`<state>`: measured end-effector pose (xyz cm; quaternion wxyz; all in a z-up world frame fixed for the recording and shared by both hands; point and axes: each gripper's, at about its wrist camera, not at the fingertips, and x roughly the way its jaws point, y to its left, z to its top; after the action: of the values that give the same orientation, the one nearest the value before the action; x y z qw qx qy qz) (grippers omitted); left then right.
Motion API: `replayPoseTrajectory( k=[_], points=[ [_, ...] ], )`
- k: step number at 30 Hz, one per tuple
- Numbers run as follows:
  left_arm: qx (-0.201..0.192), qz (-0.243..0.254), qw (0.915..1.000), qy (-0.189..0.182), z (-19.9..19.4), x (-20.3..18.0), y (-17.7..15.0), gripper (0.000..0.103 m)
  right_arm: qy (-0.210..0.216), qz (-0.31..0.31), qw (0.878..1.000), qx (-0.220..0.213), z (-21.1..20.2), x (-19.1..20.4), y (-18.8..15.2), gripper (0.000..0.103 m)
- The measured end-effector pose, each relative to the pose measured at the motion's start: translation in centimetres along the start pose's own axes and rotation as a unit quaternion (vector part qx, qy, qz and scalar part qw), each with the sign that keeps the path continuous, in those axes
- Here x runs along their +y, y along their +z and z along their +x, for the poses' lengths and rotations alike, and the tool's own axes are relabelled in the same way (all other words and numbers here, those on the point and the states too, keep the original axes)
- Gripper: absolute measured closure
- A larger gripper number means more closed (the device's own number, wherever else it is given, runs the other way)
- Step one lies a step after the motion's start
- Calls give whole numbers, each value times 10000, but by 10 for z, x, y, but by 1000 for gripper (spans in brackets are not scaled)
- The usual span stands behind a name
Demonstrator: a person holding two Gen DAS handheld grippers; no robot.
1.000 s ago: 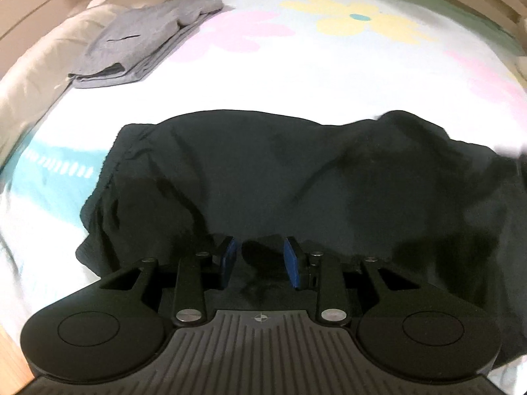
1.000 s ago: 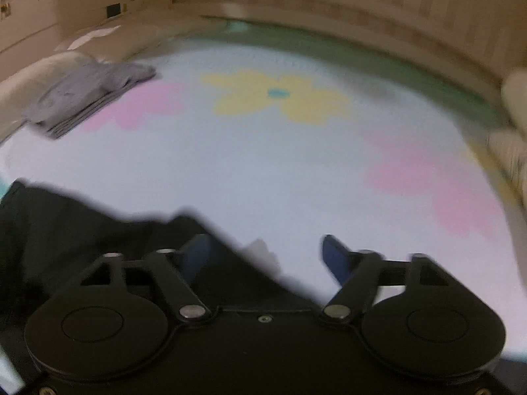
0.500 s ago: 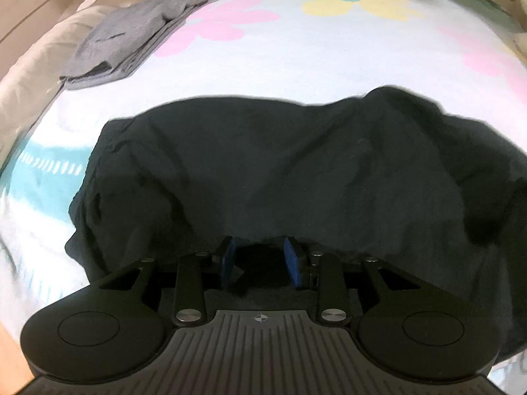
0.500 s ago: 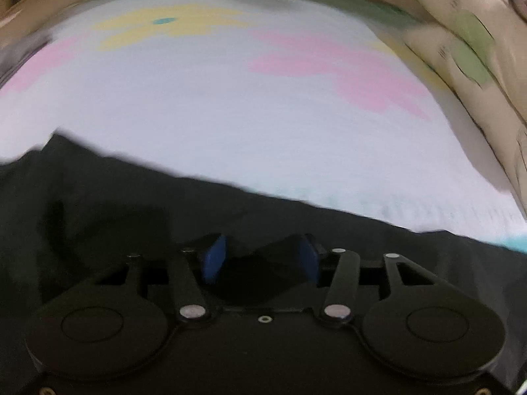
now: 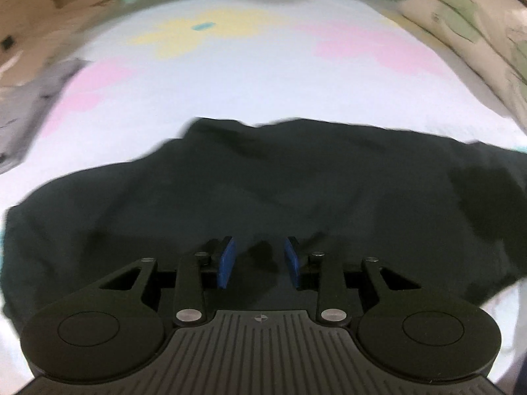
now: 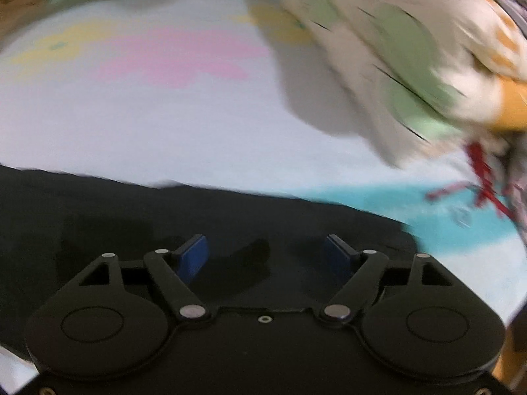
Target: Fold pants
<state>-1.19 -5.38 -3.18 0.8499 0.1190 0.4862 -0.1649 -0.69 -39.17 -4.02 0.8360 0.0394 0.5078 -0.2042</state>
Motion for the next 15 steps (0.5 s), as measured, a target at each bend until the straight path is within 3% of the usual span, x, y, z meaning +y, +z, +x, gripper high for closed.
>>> replayPoseTrajectory(
  k=[4,7,10,15],
  points=[
    [276,71,9996,-89,18,-12,-4,71,-274,848,9958,227,16,-67,-18,25],
    [374,154,9991,117,35,-18,-9,67,-222,1440,9884,437,27,-103,-26,36],
    [99,332,9982,488,35,-25,-15,50,-63,1862,9813,490,28,-127,-43,38],
    [87,197,9986,473,36,-21,-18,46,99,2019,9786,383,24,-136,-48,38]
  ],
)
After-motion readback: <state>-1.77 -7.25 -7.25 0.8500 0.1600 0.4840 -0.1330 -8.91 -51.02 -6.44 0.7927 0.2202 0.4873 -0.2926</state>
